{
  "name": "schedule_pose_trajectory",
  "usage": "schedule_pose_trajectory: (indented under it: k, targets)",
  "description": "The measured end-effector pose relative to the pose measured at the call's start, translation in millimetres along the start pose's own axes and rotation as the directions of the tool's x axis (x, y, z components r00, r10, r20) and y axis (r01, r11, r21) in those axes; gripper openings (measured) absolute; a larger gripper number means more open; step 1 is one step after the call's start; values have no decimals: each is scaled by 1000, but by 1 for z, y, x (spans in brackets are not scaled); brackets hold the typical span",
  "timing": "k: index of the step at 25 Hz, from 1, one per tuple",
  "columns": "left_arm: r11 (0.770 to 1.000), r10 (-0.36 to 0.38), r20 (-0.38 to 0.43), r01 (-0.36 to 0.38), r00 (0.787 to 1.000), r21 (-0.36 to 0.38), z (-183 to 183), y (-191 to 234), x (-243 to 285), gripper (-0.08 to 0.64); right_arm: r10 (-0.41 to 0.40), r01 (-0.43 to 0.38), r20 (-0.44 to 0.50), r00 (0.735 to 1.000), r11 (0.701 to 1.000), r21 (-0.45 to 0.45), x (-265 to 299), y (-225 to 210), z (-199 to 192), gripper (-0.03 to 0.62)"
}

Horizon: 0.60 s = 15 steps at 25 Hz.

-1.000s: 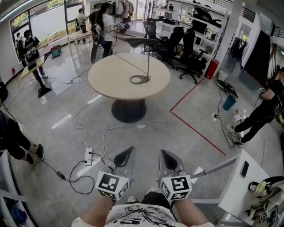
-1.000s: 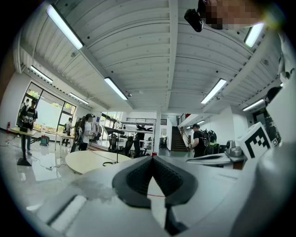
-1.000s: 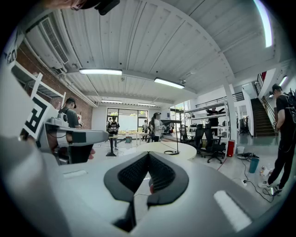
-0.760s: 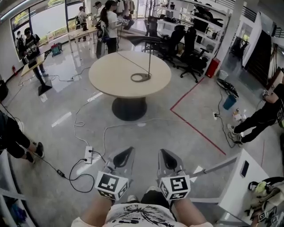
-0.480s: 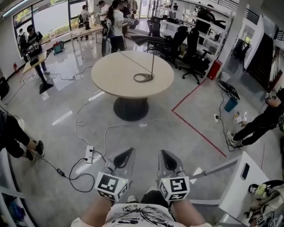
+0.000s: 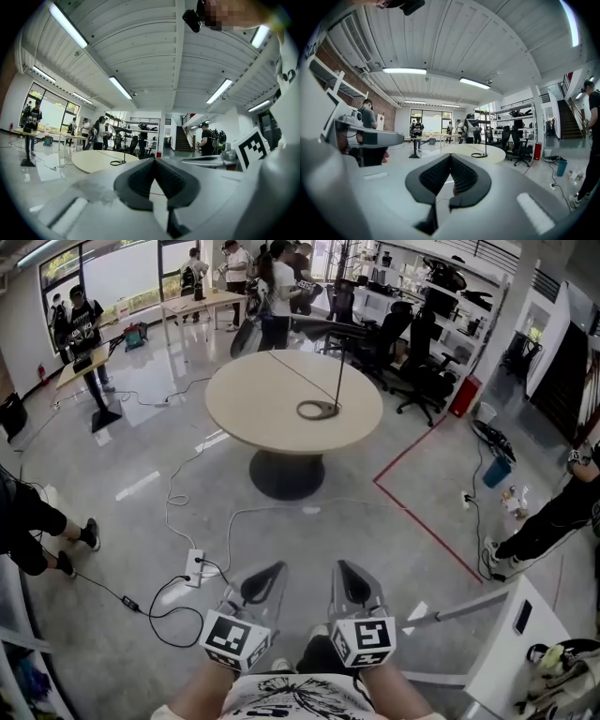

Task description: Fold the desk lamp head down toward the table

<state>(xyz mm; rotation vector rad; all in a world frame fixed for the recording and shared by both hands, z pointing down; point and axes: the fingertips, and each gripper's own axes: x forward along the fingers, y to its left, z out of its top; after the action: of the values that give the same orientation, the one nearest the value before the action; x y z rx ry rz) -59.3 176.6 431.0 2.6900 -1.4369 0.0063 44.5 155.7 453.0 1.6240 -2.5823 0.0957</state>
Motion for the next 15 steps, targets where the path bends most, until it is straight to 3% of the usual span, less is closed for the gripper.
schedule_pose_trajectory:
  k: [7,15]
  targets:
    - [1000,3,-11,-4,1000,-25,6,26,20,5,40,-40,12,999,997,-64,29,-1,17,9]
    - [998,41,-17,-41,999,-46,11,68,88,5,83,-83,0,997,996,-37,102,-43,23,9]
